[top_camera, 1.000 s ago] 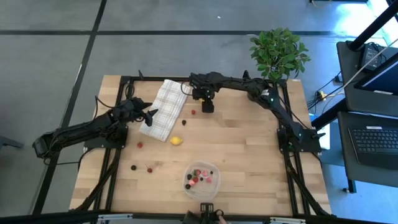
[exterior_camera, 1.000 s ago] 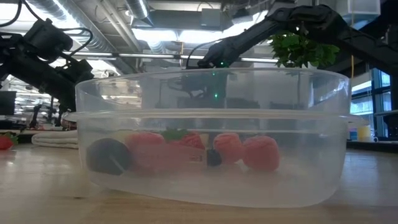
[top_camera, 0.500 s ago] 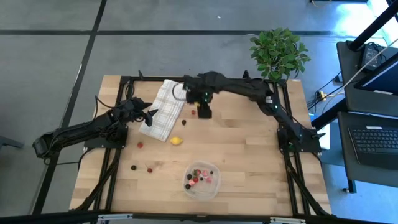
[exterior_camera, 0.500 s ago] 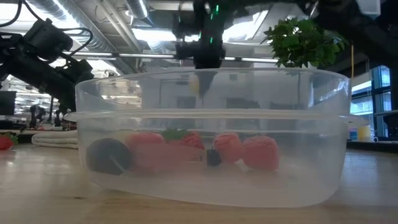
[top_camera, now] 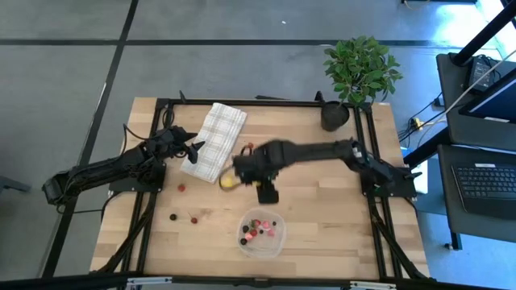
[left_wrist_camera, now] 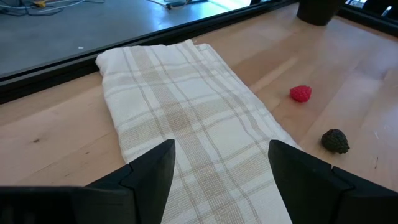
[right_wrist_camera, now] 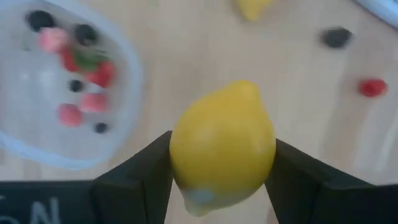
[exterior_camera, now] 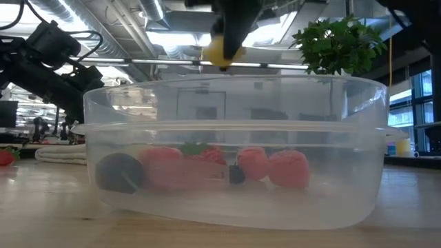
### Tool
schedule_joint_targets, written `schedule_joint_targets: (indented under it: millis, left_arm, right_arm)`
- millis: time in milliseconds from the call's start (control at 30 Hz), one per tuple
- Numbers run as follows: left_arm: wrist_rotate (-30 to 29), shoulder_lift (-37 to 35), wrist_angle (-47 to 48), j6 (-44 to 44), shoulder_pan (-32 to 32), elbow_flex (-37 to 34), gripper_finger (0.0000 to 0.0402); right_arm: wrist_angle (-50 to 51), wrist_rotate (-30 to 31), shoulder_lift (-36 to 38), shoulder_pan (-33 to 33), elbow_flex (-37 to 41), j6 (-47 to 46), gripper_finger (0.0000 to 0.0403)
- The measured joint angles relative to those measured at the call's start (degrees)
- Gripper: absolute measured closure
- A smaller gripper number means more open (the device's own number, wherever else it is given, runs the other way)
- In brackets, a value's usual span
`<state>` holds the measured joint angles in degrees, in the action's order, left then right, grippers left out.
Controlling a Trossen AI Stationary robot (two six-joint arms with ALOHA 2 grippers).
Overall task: Pick and placing Produce into tupperware
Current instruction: Put the top lemon into the transparent bin
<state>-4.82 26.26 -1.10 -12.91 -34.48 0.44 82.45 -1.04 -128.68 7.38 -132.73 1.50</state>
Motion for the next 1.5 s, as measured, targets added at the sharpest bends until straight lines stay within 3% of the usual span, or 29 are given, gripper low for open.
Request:
schedule_joint_targets:
  millis: [267, 567, 867, 1133, 1500]
  left_arm:
    - [0.00, -0.01, -0.02, -0.05, 0.00, -0.02, 0.0151]
    - [0.00, -0.02, 0.00, -0.42, 0.01, -0.01, 0.0151]
    - [0.00, 0.00, 0.00, -0.44, 0.01, 0.00, 0.0151]
    - [0.00, 0.00, 0.00, -0.28, 0.02, 0.00, 0.0151]
    - [0.00, -0.02, 0.00, -0.24, 0.02, 0.01, 0.0151]
  right_arm:
    - [-3.39, -0.16, 0.02, 10.77, 0.00, -10.34, 0.0192]
    - [-4.43, -0.16, 0.02, 17.99, 0.00, -22.12, 0.0192]
    - [-8.54, 1.89, -0.41, 19.19, 0.00, -20.42, 0.0192]
    - [-11.78, 0.83, -5.33, 19.58, 0.04, -15.86, 0.0192]
    - [-12.42, 0.29, -10.07, 20.67, 0.04, -16.76, 0.0192]
